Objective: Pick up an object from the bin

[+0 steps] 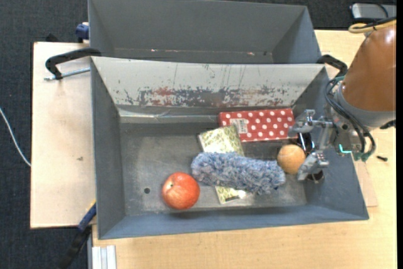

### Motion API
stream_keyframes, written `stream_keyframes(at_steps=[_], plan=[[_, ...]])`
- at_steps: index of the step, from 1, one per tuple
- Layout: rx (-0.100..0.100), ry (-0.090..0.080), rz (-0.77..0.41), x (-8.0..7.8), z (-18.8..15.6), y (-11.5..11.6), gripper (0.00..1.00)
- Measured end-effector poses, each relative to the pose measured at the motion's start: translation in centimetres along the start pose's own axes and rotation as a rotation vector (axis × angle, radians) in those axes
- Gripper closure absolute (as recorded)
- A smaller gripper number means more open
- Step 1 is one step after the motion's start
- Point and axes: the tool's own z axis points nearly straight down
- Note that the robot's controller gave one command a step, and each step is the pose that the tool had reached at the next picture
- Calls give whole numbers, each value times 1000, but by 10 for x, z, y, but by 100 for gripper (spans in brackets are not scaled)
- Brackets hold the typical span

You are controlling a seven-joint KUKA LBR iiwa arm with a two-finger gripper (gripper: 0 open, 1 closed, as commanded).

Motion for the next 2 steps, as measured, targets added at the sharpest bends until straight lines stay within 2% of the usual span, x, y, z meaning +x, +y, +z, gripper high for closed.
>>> stream_keyframes(at_steps=[1,2], plan=[[1,-6,-2,-1,-3,1,0],[2,-10,-261,-29,127,1,100]])
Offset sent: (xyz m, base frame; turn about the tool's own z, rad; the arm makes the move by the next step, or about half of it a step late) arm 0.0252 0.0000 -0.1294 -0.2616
